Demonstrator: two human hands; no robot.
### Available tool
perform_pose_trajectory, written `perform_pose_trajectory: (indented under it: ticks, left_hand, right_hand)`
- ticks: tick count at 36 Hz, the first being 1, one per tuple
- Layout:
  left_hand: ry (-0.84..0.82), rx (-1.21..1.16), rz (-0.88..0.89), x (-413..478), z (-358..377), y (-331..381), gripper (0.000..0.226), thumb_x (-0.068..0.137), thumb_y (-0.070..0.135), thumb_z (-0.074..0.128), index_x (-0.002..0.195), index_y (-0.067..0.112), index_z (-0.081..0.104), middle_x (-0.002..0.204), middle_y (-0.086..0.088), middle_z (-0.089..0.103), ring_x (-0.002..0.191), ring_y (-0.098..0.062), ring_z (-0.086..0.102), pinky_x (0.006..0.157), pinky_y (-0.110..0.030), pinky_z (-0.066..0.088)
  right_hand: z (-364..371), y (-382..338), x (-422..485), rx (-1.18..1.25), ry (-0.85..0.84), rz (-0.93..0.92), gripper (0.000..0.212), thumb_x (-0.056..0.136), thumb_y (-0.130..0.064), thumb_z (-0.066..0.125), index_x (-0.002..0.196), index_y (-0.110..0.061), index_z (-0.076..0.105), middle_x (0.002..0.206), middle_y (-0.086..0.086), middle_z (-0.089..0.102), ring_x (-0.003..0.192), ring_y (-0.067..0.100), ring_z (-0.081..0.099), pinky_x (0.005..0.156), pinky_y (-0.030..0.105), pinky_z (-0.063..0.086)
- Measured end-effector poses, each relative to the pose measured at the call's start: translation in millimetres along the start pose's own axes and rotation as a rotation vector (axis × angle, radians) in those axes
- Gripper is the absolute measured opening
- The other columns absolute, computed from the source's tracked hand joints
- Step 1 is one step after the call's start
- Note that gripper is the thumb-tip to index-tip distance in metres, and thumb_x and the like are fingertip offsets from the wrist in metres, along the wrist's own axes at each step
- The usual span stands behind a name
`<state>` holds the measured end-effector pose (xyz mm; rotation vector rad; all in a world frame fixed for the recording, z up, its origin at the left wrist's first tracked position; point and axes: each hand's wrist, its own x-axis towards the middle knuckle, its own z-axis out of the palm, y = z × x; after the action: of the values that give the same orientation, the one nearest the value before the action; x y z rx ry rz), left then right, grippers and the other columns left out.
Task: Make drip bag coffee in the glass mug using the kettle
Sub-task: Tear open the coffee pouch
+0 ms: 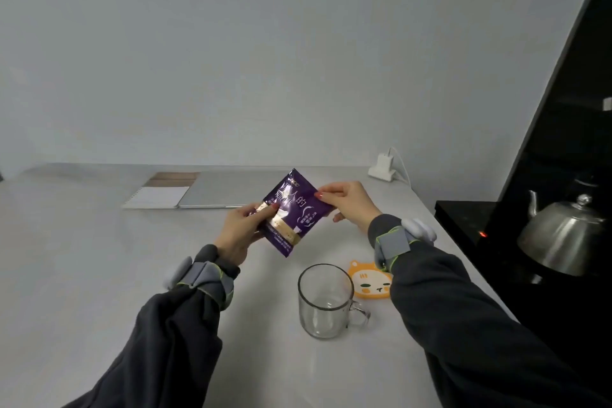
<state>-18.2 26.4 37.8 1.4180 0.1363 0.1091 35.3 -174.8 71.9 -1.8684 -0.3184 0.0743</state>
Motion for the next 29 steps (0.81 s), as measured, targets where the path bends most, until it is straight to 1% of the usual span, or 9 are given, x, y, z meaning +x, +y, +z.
perform_pose_trajectory:
  ticks: [4, 6, 8, 11, 15, 20, 22, 26, 29]
  left_hand:
    - [-0.011, 0.153, 0.115, -4, -2, 4, 0.016, 0.085, 0.013, 0.067, 0.100, 0.011, 0.070, 0.085, -0.004, 0.071, 0.066, -0.004, 0.067, 0.056, -0.011, 0.049]
    - [-0.020, 0.211, 0.146, -5, -1, 7, 0.014, 0.086, 0.019, 0.066, 0.099, 0.016, 0.072, 0.082, 0.002, 0.073, 0.065, 0.002, 0.065, 0.059, -0.011, 0.047]
    - [-0.029, 0.202, 0.152, -6, 0, 9, 0.013, 0.087, 0.024, 0.065, 0.097, 0.019, 0.072, 0.078, 0.006, 0.074, 0.069, -0.003, 0.066, 0.063, -0.016, 0.049]
    - [-0.048, 0.181, 0.141, -7, 3, 13, 0.017, 0.087, 0.027, 0.065, 0.100, 0.017, 0.071, 0.084, 0.002, 0.074, 0.071, -0.004, 0.068, 0.060, -0.015, 0.051]
    - [-0.062, 0.156, 0.103, -7, 7, 13, 0.024, 0.087, 0.028, 0.064, 0.097, 0.007, 0.071, 0.085, -0.008, 0.074, 0.072, -0.016, 0.069, 0.068, -0.030, 0.057]
    - [-0.055, 0.128, 0.084, -8, 11, 13, 0.020, 0.085, 0.024, 0.067, 0.089, 0.005, 0.072, 0.078, -0.008, 0.074, 0.066, -0.017, 0.069, 0.059, -0.026, 0.057]
    - [-0.053, 0.131, 0.084, -9, 12, 14, 0.018, 0.084, 0.023, 0.069, 0.085, 0.005, 0.072, 0.075, -0.007, 0.074, 0.063, -0.016, 0.069, 0.055, -0.024, 0.054]
    - [-0.069, 0.170, 0.103, -9, 17, 15, 0.013, 0.084, 0.022, 0.069, 0.081, 0.010, 0.072, 0.069, -0.004, 0.073, 0.059, -0.014, 0.068, 0.052, -0.021, 0.053]
    - [-0.121, 0.202, 0.113, -9, 19, 15, 0.012, 0.087, 0.022, 0.065, 0.084, 0.012, 0.072, 0.071, -0.003, 0.073, 0.061, -0.012, 0.068, 0.052, -0.020, 0.053]
  right_hand:
    - [3, -4, -2, -0.024, -0.015, -0.034, 0.021, 0.092, -0.013, 0.058, 0.109, -0.002, 0.065, 0.092, 0.009, 0.066, 0.073, 0.012, 0.060, 0.042, 0.017, 0.045]
    - [2, -7, -4, -0.018, -0.035, -0.051, 0.019, 0.093, -0.012, 0.057, 0.108, -0.003, 0.065, 0.096, 0.009, 0.066, 0.084, 0.015, 0.061, 0.043, 0.018, 0.048]
    - [1, -8, -5, 0.026, -0.042, -0.061, 0.019, 0.093, -0.011, 0.057, 0.107, -0.002, 0.064, 0.097, 0.010, 0.066, 0.085, 0.016, 0.064, 0.045, 0.020, 0.051]
    - [1, -7, -8, 0.059, -0.079, -0.057, 0.018, 0.092, -0.009, 0.057, 0.105, 0.001, 0.064, 0.095, 0.013, 0.066, 0.080, 0.015, 0.066, 0.050, 0.021, 0.054]
    - [3, -5, -11, 0.058, -0.105, -0.051, 0.017, 0.093, -0.009, 0.056, 0.104, 0.001, 0.065, 0.090, 0.012, 0.067, 0.078, 0.015, 0.067, 0.054, 0.020, 0.056]
    - [2, -4, -13, -0.004, -0.066, -0.075, 0.017, 0.090, -0.023, 0.061, 0.100, -0.010, 0.069, 0.087, 0.002, 0.069, 0.078, 0.007, 0.062, 0.057, 0.014, 0.050]
    - [5, -6, -14, 0.005, -0.069, -0.090, 0.020, 0.088, -0.025, 0.064, 0.101, -0.010, 0.070, 0.089, 0.004, 0.069, 0.078, 0.008, 0.062, 0.059, 0.012, 0.049]
    - [13, -14, -13, 0.015, -0.078, -0.112, 0.013, 0.087, -0.027, 0.065, 0.097, -0.019, 0.069, 0.099, 0.011, 0.070, 0.090, 0.023, 0.067, 0.070, 0.024, 0.055]
    - [20, -18, -9, -0.018, -0.056, -0.122, 0.008, 0.089, -0.028, 0.064, 0.095, -0.024, 0.067, 0.100, 0.010, 0.069, 0.090, 0.024, 0.068, 0.067, 0.024, 0.055]
